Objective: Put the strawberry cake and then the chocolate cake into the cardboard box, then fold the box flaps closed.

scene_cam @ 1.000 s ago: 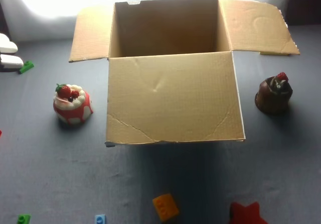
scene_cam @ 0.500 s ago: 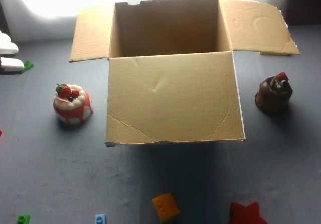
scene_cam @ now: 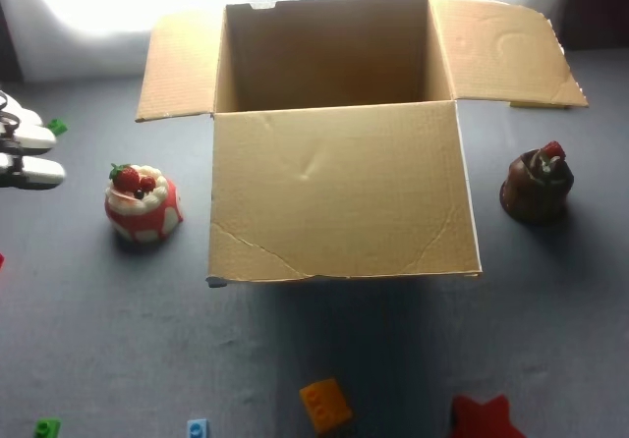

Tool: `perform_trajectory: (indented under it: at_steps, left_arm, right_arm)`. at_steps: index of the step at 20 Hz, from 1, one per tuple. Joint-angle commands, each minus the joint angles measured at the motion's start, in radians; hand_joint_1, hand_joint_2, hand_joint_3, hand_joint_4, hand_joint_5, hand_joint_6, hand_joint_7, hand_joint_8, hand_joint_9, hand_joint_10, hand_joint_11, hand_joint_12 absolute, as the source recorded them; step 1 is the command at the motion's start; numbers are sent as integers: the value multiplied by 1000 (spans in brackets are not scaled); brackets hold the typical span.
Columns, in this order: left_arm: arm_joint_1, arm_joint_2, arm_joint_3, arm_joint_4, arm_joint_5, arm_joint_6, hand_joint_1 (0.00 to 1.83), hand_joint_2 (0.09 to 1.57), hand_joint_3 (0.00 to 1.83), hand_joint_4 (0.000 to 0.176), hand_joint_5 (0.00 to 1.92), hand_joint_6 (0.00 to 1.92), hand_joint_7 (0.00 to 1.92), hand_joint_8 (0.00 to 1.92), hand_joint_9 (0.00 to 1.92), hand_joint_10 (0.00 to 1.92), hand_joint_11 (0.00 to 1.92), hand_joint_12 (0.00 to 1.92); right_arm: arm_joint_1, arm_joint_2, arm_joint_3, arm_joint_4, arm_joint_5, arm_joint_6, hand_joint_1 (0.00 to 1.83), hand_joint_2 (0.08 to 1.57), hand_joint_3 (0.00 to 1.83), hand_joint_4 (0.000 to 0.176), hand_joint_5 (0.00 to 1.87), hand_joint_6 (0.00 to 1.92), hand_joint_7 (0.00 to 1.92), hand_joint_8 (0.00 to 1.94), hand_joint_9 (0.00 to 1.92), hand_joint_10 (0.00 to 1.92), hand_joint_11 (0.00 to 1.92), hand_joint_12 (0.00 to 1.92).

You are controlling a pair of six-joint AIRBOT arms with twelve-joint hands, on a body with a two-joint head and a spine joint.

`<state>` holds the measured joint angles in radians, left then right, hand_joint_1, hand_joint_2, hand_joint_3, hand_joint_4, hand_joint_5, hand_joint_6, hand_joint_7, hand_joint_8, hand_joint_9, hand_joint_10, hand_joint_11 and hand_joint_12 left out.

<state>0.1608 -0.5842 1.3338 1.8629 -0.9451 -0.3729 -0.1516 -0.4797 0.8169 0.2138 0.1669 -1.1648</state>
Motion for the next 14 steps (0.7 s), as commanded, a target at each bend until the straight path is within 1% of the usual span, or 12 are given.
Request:
perform_trajectory:
  at_steps: [1, 2, 3, 5, 6, 7, 8, 9, 10, 12, 14]
  left_arm:
    - [5, 1, -1, -87, 23, 4, 1133, 1024, 6, 75, 24, 3, 14, 1, 53, 3, 0, 461]
    - [24, -4, -4, -106, 28, 4, 1126, 1020, 3, 80, 15, 0, 13, 1, 50, 2, 0, 452]
    - [50, -9, -10, -129, 33, 4, 1117, 1022, 3, 76, 6, 0, 2, 0, 45, 0, 0, 427]
    - [111, -30, -20, -172, 36, 16, 1153, 1007, 0, 78, 30, 7, 11, 2, 63, 6, 0, 384]
    - [130, -39, -20, -188, 36, 26, 1186, 995, 0, 73, 40, 7, 7, 1, 74, 7, 0, 416]
    - [182, -59, -16, -242, 40, 66, 1174, 988, 0, 73, 43, 5, 1, 0, 90, 9, 0, 493]
    - [199, -70, -10, -269, 41, 78, 1162, 990, 0, 68, 41, 3, 0, 0, 98, 8, 0, 536]
    - [221, -88, 3, -298, 42, 85, 1144, 999, 1, 68, 20, 0, 5, 1, 90, 4, 0, 550]
    - [244, -114, 22, -322, 44, 95, 1134, 1010, 4, 74, 3, 0, 2, 0, 77, 2, 0, 521]
    - [267, -147, 49, -344, 46, 100, 1140, 1008, 2, 74, 12, 3, 0, 0, 77, 2, 0, 520]
    - [279, -195, 91, -366, 46, 109, 1161, 1013, 3, 61, 25, 4, 15, 3, 97, 7, 0, 558]
  right_arm:
    - [15, 13, 6, 0, 113, -2, 1221, 1063, 9, 4, 11, 4, 58, 19, 16, 7, 0, 0]
    - [15, 13, 6, 0, 113, -2, 1203, 1068, 11, 3, 14, 5, 68, 20, 11, 4, 3, 1]
    - [15, 12, 6, 0, 112, 0, 1162, 1083, 18, 3, 14, 5, 59, 13, 1, 0, 0, 0]
    - [15, 12, 6, 0, 109, 2, 1179, 1067, 10, 13, 45, 16, 54, 7, 21, 8, 11, 5]
    - [15, 12, 6, 0, 108, 2, 1194, 1064, 8, 22, 25, 7, 48, 4, 35, 13, 5, 3]
    - [15, 12, 6, 0, 108, 2, 1185, 1066, 9, 31, 4, 1, 29, 0, 26, 9, 0, 0]
    - [15, 12, 6, 0, 108, 2, 1175, 1076, 14, 28, 0, 0, 27, 1, 29, 10, 0, 0]
    - [15, 12, 6, 0, 108, 2, 1173, 1073, 12, 21, 5, 2, 20, 0, 15, 3, 3, 1]
    - [15, 12, 6, 0, 108, 2, 1173, 1070, 11, 14, 2, 1, 3, 0, 2, 0, 0, 0]
    - [15, 12, 6, 0, 108, 4, 1184, 1052, 2, 23, 5, 2, 15, 6, 9, 4, 0, 0]
    - [15, 12, 6, 0, 108, 4, 1154, 1065, 8, 16, 20, 8, 35, 12, 11, 4, 0, 0]
